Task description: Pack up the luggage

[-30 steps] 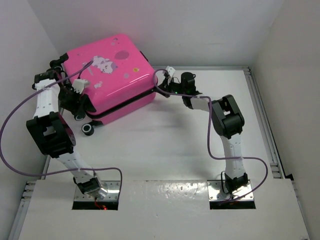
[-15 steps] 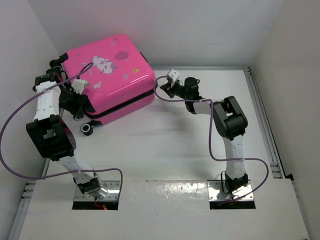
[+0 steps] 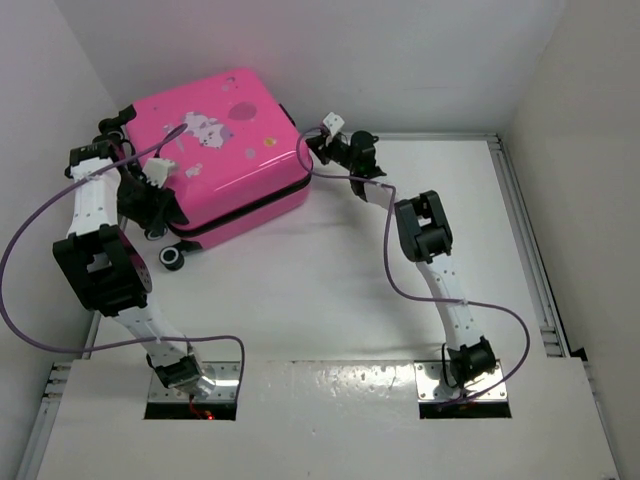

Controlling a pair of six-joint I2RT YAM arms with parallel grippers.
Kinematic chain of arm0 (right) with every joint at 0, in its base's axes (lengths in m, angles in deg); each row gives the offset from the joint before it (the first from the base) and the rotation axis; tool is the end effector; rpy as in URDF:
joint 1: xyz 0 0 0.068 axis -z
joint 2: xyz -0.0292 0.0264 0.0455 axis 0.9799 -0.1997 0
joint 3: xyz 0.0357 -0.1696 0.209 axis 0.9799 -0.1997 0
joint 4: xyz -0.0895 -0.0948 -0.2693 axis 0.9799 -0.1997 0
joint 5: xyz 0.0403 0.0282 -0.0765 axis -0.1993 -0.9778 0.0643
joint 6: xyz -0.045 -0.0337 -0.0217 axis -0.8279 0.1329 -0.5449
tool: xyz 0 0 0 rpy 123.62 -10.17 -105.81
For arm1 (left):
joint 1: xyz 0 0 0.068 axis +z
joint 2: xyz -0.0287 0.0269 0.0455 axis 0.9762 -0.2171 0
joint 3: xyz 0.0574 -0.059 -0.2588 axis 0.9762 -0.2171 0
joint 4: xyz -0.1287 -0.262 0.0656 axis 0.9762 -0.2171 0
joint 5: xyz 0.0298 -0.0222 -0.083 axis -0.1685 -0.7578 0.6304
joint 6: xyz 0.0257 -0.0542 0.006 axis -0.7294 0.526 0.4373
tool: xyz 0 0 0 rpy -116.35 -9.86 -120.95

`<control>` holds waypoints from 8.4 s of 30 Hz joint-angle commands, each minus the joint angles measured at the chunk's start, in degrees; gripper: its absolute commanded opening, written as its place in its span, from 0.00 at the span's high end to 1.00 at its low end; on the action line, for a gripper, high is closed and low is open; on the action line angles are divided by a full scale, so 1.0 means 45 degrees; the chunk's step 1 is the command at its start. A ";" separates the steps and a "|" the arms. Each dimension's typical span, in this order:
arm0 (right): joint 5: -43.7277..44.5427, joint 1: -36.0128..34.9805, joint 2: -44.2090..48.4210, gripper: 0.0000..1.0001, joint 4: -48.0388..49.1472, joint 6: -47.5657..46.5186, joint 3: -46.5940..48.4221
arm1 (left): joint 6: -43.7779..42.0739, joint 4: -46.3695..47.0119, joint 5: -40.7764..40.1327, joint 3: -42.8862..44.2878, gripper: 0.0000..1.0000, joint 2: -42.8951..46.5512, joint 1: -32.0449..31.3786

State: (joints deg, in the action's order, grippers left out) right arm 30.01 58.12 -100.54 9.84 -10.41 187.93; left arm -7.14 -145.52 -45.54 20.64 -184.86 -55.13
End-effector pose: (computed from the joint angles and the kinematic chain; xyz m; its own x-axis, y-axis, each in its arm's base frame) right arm 0.5857 0.2388 0.1158 0.0918 -0.0100 -0.9957 -0.7300 0.6794 -0.0741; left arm 0.3736 0.1448 0.2659 -0.9114 0.3191 -0.2600 0.3317 0.9434 -0.0051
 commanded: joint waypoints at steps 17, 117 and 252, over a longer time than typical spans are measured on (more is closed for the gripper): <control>0.0138 -0.0104 -0.0179 1.00 0.4926 0.2875 -0.1804 | 0.0991 0.8612 0.4088 -0.2883 0.16 0.4184 -0.1266; 0.1053 0.1595 -0.3044 1.00 0.3997 -0.1988 0.2612 | -0.1004 1.1814 0.4498 0.3908 0.09 -0.6311 -0.3749; 0.1446 -0.4069 0.4354 0.54 0.6198 0.2152 -0.8920 | 0.5287 0.9588 0.2251 -0.9900 0.03 1.0778 -0.2696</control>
State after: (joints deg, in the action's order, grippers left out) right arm 37.18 40.09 -80.56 35.68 -0.46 144.64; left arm 15.59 -99.69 -35.96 -22.70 -135.49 -67.99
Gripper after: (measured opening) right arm 0.459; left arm 0.973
